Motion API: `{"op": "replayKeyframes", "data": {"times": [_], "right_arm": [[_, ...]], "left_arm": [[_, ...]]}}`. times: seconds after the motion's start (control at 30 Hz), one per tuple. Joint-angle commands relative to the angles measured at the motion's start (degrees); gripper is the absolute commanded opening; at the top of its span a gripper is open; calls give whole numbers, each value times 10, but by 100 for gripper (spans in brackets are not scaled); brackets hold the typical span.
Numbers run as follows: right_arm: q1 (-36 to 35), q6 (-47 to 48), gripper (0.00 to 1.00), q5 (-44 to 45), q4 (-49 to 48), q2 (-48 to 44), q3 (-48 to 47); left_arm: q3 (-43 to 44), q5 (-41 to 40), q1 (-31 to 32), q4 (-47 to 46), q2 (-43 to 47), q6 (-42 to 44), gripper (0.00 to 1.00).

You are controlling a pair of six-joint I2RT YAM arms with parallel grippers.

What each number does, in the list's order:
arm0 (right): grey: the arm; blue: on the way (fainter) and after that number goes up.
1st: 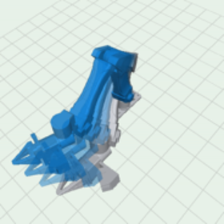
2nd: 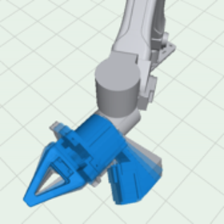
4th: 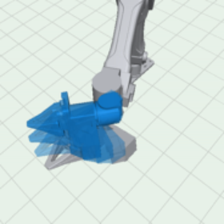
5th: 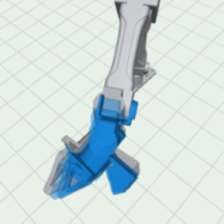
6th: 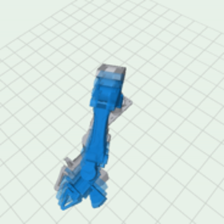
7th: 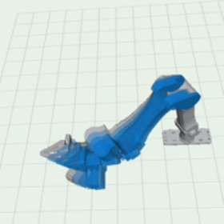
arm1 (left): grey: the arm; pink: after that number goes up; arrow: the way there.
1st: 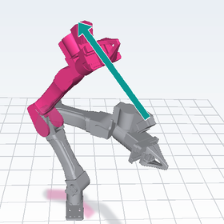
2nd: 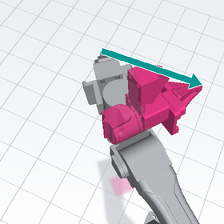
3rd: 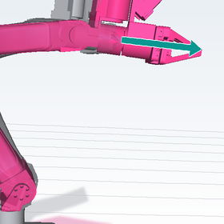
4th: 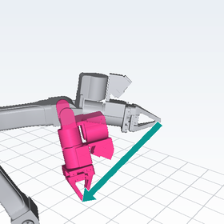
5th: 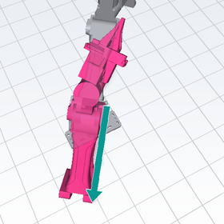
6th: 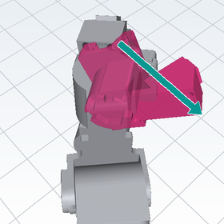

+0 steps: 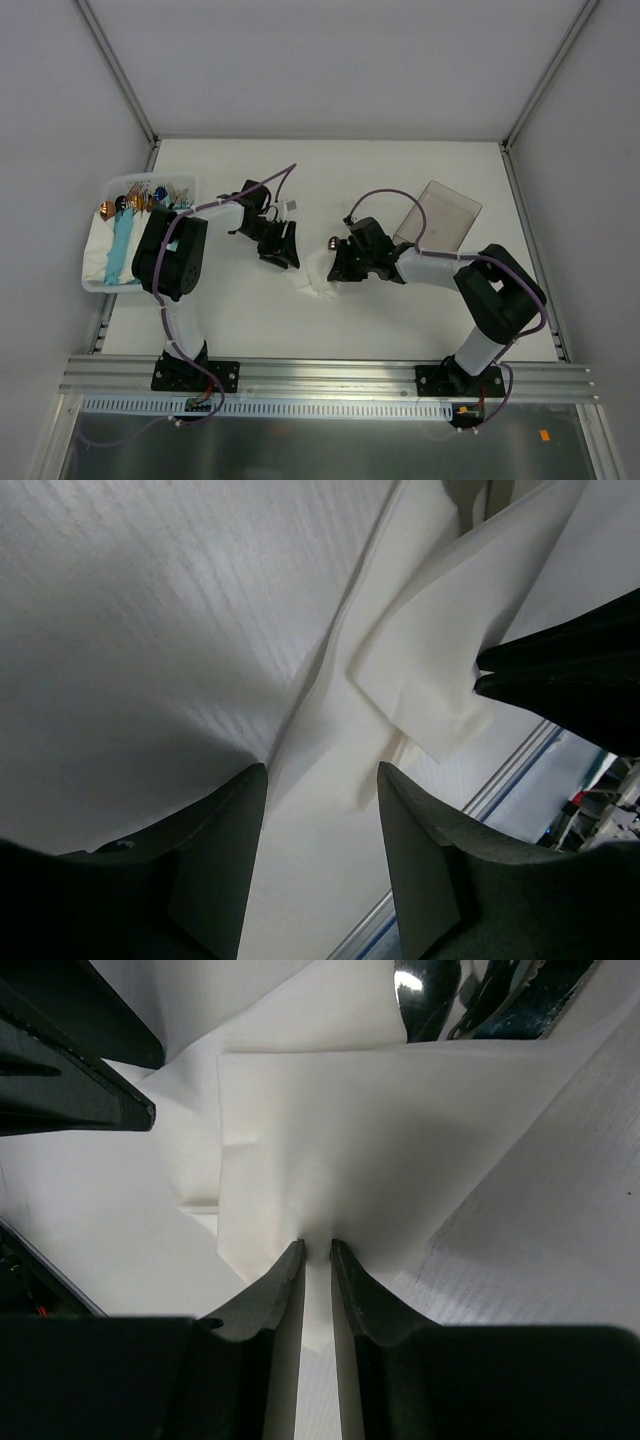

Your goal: Place the utensils on the paper napkin and roll it up

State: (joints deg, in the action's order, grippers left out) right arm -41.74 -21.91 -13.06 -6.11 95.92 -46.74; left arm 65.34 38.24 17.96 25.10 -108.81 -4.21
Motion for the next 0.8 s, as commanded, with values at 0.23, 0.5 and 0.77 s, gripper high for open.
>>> {"op": "replayKeyframes", "data": {"times": [0.23, 0.5, 0.77], "right_arm": [[-7, 27, 18, 29, 86, 43, -2], [-8, 28, 17, 30, 90, 50, -5], [-8, 29, 15, 31, 93, 55, -8]], "left_arm": [[8, 10, 46, -30, -64, -36, 49], [13, 53, 47, -37, -33, -53, 41], [10, 115, 47, -43, -1, -81, 24]]}}
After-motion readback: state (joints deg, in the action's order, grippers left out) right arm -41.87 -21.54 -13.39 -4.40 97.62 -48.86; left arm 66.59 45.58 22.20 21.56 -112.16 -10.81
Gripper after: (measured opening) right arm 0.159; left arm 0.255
